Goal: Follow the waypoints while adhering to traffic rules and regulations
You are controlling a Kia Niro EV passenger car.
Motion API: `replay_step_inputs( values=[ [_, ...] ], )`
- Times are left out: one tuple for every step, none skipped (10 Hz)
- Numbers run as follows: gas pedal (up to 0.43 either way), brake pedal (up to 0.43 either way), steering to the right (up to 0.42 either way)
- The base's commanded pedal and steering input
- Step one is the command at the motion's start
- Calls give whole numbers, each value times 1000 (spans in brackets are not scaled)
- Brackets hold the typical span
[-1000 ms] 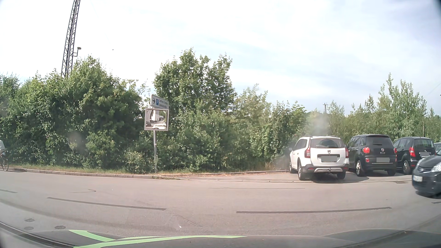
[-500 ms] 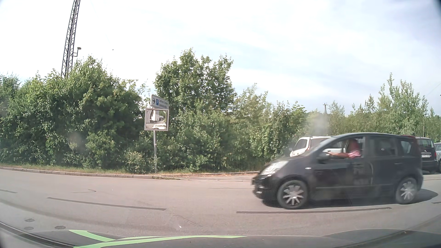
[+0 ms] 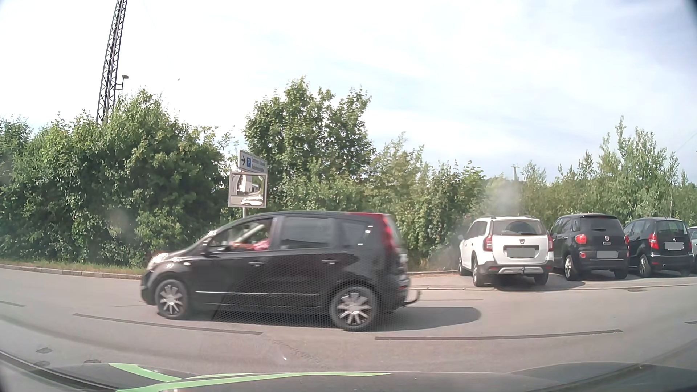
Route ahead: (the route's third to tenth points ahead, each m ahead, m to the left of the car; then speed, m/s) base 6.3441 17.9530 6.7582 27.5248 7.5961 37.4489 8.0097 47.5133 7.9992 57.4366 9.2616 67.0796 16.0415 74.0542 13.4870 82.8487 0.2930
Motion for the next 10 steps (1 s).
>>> replay_step_inputs(
  values=[
    [0, 0, -73],
    [39, 0, -73],
    [79, 0, -73],
    [87, 0, -75],
    [110, 0, -80],
    [118, 0, -86],
    [138, 0, -95],
    [157, 0, -113],
    [169, 0, -130],
    [177, 0, -161]
  ],
)
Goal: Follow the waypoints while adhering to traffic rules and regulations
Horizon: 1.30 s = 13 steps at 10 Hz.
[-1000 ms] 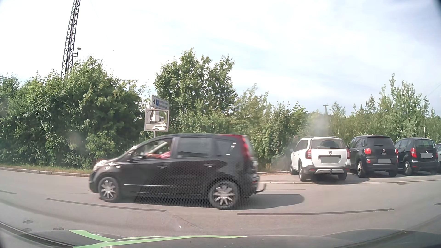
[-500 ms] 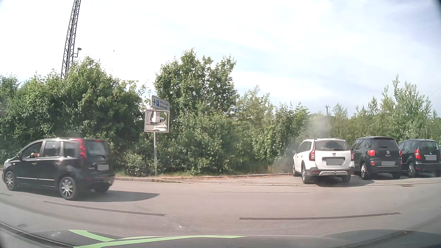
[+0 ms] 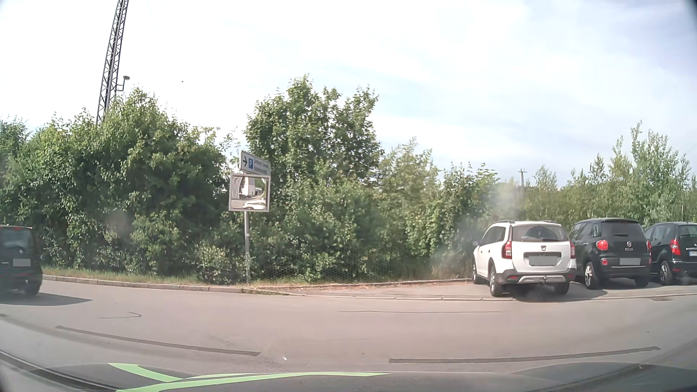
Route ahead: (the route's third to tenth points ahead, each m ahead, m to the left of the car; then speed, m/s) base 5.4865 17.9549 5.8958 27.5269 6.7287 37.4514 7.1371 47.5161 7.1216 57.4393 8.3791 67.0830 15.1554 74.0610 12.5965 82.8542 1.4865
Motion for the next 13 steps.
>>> replay_step_inputs(
  values=[
    [177, 0, -193],
    [189, 0, -217],
    [197, 0, -244],
    [197, 0, -279],
    [197, 0, -310],
    [197, 0, -345],
    [197, 0, -371],
    [197, 0, -384],
    [197, 0, -398],
    [197, 0, -413],
    [197, 0, -435],
    [197, 0, -455],
    [197, 0, -475]
  ],
)
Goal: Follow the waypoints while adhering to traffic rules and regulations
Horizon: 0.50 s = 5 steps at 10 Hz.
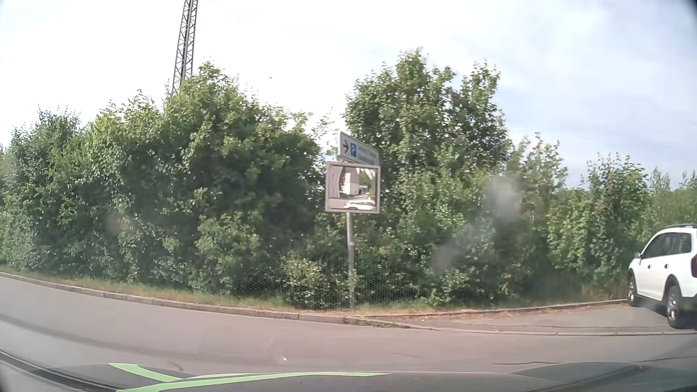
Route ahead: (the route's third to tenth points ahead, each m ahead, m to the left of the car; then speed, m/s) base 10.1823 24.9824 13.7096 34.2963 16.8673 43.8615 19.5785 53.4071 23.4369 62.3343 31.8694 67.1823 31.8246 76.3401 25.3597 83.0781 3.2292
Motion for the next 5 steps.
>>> replay_step_inputs(
  values=[
    [197, 0, -489],
    [197, 0, -503],
    [197, 0, -510],
    [197, 0, -511],
    [197, 0, -511]
  ],
)
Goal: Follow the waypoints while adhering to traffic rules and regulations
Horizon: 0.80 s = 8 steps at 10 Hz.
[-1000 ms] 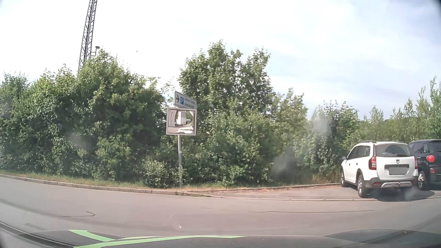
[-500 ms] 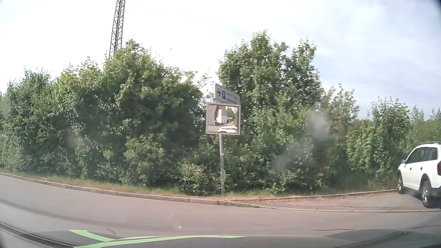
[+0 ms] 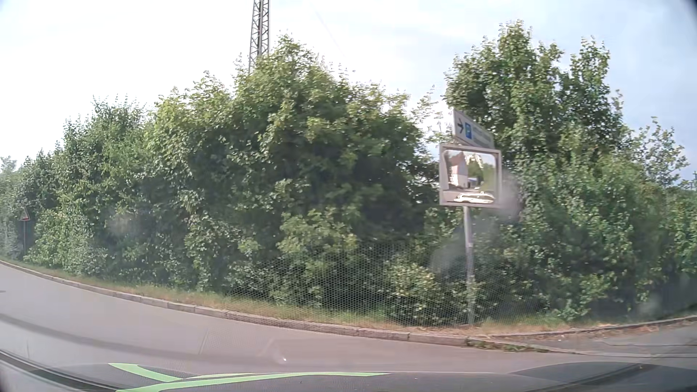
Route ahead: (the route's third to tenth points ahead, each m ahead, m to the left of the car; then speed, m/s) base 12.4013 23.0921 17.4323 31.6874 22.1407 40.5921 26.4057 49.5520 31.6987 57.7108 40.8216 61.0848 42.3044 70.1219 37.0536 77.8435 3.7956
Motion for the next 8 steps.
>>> replay_step_inputs(
  values=[
    [197, 0, -511],
    [189, 0, -511],
    [189, 0, -511],
    [177, 0, -508],
    [157, 0, -505],
    [150, 0, -501],
    [150, 0, -498],
    [150, 0, -492]
  ],
)
